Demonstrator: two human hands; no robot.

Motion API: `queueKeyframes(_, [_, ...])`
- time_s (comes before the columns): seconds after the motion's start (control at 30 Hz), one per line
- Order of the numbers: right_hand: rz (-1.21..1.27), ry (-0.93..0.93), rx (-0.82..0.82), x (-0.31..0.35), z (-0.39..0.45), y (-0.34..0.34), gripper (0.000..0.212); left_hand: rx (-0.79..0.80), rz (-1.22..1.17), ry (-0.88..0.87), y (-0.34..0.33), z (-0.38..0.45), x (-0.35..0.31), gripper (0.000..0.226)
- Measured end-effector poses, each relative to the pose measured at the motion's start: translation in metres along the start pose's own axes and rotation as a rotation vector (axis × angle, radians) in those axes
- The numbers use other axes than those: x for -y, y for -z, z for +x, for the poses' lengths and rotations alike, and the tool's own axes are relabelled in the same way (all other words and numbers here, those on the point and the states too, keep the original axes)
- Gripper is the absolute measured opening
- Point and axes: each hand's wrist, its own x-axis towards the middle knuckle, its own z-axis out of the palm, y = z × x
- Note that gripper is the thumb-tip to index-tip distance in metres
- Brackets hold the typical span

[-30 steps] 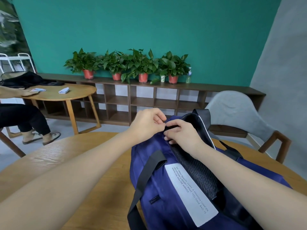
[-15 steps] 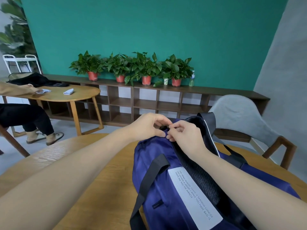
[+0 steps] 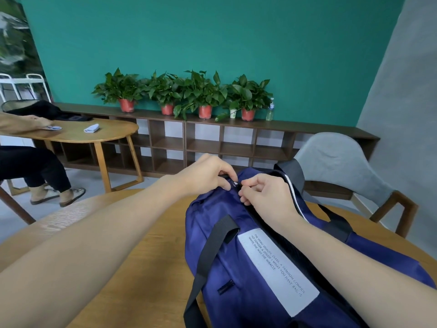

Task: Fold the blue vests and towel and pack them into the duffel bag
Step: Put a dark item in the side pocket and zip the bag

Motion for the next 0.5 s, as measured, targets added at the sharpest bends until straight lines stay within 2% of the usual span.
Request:
queueKeyframes(0.17, [0.014,-0.090,0.019,0.012,-0.012,0.005,0.011,-0.099,0.012,0.098,0.008,-0.010,0.024,0.011])
queueKeyframes(0.5, [-0.003,-0.160,0.015,0.024,-0.054,0.041,0.012,-0.132,-0.021,0.172,0.007,-0.019,0.032,0.009])
